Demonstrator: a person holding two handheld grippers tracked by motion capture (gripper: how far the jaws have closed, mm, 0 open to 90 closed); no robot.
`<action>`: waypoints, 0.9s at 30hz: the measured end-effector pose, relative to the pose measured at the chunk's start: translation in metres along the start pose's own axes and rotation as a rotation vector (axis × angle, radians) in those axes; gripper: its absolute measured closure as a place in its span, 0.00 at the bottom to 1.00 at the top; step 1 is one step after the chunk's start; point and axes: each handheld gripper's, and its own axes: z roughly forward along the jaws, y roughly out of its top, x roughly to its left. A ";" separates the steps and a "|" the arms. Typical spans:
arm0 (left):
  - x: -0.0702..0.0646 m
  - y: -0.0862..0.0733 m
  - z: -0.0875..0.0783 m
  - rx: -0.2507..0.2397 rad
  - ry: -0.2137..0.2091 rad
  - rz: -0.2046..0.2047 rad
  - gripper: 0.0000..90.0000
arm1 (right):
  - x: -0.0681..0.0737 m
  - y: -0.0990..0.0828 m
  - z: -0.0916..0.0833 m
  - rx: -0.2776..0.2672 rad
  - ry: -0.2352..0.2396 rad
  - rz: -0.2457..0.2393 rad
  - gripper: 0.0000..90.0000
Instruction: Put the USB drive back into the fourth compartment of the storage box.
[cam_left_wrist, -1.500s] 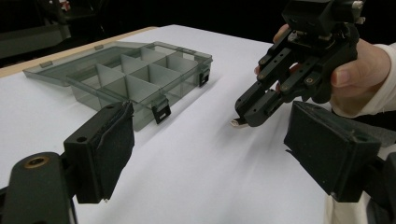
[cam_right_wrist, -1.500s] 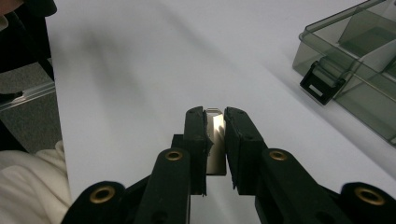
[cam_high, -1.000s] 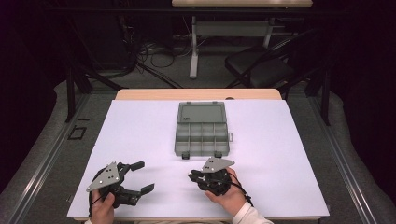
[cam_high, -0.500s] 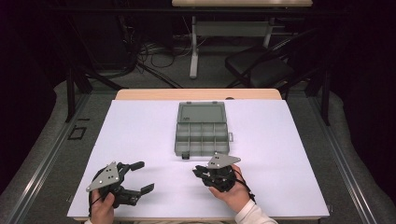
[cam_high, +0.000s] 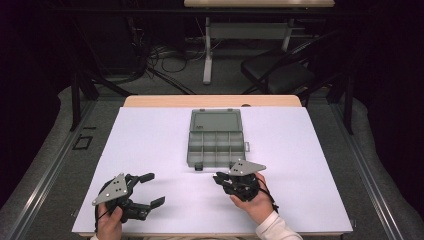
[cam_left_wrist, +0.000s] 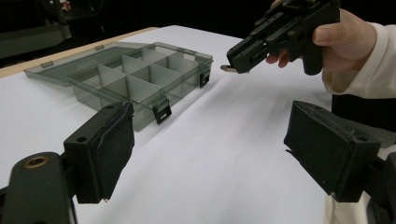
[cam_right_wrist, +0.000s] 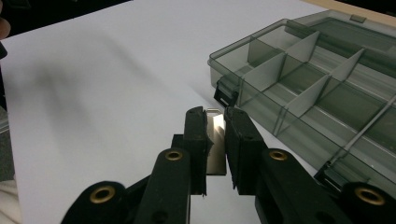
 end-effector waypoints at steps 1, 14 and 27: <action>0.000 0.000 0.000 0.000 0.000 0.001 0.18 | -0.001 0.000 -0.001 0.000 -0.004 -0.001 0.88; 0.000 0.000 0.000 0.000 0.001 -0.001 0.18 | -0.014 0.001 -0.012 -0.015 -0.043 0.015 0.88; 0.000 0.000 0.001 0.013 0.016 -0.002 0.18 | -0.020 0.018 -0.024 -0.011 -0.057 0.001 0.88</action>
